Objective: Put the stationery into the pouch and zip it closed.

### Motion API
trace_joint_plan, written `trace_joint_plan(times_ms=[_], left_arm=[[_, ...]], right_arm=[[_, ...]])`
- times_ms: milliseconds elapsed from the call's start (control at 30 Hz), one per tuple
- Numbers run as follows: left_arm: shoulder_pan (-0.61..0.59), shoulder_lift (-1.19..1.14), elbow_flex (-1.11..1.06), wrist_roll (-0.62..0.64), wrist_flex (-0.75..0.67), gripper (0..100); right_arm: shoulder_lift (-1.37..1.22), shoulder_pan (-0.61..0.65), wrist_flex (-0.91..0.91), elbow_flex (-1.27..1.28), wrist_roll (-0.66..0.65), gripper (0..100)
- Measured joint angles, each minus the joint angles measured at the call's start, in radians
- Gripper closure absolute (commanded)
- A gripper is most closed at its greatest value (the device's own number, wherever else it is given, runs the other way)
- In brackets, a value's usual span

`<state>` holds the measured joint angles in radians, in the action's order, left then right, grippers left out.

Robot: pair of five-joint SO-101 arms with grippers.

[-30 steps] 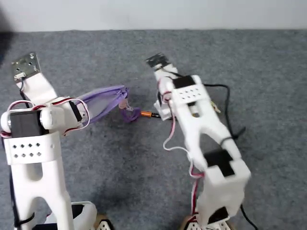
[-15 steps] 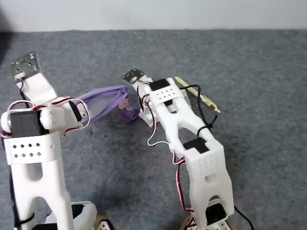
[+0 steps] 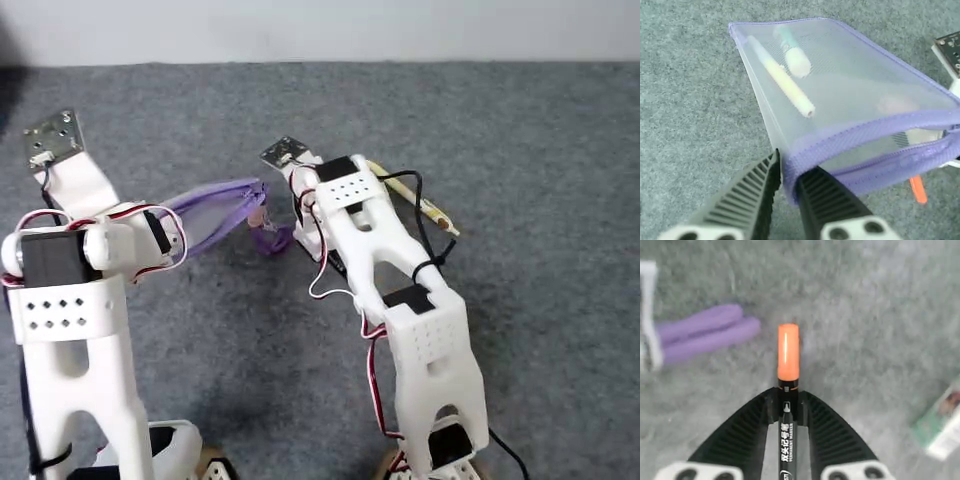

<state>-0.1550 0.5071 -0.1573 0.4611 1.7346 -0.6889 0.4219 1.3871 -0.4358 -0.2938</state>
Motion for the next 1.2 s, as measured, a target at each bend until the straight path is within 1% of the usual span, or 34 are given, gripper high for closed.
trace_joint_plan(times_ms=[167, 400, 533, 800, 933, 1100, 1200], left_arm=[[0.000, 0.000, 0.000, 0.000, 0.000, 99], [0.000, 0.000, 0.000, 0.000, 0.000, 99], [0.000, 0.000, 0.000, 0.000, 0.000, 99], [0.000, 0.000, 0.000, 0.000, 0.000, 99], [0.000, 0.000, 0.000, 0.000, 0.000, 99], [0.000, 0.000, 0.000, 0.000, 0.000, 99], [0.000, 0.000, 0.000, 0.000, 0.000, 99]], right_arm=[[0.149, -0.009, 0.150, 0.000, 0.091, 99.1], [0.451, -0.008, 0.282, 0.000, 0.187, 99.1], [0.628, 0.052, 0.339, 0.000, 0.270, 99.1], [0.907, 0.244, 0.336, 0.000, 0.485, 99.1], [0.979, 0.284, 0.290, 0.000, 0.580, 99.1], [1.037, 0.302, 0.278, 0.015, 0.608, 99.1], [1.122, 0.327, 0.284, 0.109, 0.612, 99.1]])
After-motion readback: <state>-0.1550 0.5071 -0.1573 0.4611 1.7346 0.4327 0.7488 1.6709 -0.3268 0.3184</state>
